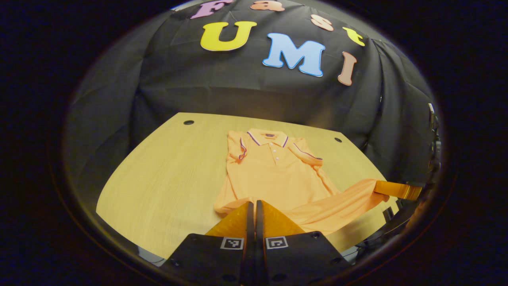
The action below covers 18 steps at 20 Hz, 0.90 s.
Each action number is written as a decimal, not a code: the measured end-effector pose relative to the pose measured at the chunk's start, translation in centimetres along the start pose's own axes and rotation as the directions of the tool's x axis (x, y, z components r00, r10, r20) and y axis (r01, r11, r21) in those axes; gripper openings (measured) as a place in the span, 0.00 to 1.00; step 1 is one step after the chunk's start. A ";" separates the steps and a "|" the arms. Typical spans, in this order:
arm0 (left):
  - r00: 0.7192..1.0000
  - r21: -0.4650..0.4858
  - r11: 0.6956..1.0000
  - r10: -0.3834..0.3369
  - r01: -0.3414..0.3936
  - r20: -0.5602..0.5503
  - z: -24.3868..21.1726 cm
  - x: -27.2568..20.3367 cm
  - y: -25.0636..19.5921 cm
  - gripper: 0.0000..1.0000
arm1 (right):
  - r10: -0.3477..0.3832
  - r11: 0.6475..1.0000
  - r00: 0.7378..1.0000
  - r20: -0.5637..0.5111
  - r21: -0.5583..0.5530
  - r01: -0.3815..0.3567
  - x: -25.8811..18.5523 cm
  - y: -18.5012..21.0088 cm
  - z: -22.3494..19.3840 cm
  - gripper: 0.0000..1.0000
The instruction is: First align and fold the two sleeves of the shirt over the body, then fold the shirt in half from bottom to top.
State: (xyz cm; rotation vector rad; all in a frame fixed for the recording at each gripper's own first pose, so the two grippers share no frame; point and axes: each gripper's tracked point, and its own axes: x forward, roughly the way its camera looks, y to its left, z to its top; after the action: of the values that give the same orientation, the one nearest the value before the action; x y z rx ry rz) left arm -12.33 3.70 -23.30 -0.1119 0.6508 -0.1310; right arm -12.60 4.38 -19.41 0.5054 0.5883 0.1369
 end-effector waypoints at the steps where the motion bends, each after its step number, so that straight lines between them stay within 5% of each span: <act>1: 1.000 -0.006 1.000 -0.005 0.005 0.012 1.4 1.0 0.0 0.06 | -0.007 1.000 1.000 0.013 -0.011 0.008 0.9 -0.1 1.2 0.00; 18: 0.998 0.041 0.998 -0.039 0.037 0.052 15.3 21.2 3.1 0.06 | -0.128 0.989 0.989 0.067 -0.067 0.133 18.0 -0.7 14.1 0.00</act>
State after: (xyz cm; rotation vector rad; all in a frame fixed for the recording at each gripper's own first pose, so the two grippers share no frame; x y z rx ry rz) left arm 14.03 4.38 -24.27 -0.0886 0.5930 -0.1775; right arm 10.19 2.68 -18.57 0.3988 0.5518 0.0174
